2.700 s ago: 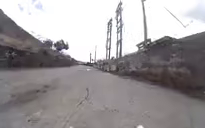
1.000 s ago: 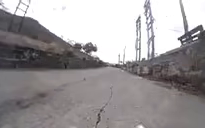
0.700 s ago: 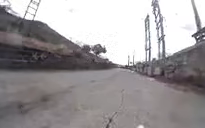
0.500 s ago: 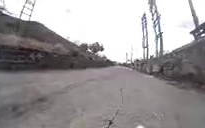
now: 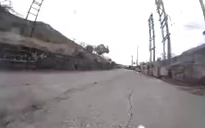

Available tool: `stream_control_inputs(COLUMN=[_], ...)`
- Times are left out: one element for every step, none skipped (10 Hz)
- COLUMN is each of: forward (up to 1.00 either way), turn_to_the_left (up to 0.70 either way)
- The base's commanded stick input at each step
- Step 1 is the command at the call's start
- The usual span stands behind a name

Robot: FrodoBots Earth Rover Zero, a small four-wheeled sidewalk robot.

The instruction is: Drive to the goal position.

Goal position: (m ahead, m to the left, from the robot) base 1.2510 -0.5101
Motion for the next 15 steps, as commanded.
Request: stream_control_inputs(forward=[0.7,0.7,0.7,0.7,0.7,0.7,0.7,0.7,0.7,0.7,0.7,0.7,0.7,0.7,0.7], turn_to_the_left=[0.0,0.0,0.0,0.0,0.0,0.0,0.0,0.0,0.0,0.0,0.0,0.0,0.0,0.0,0.0])
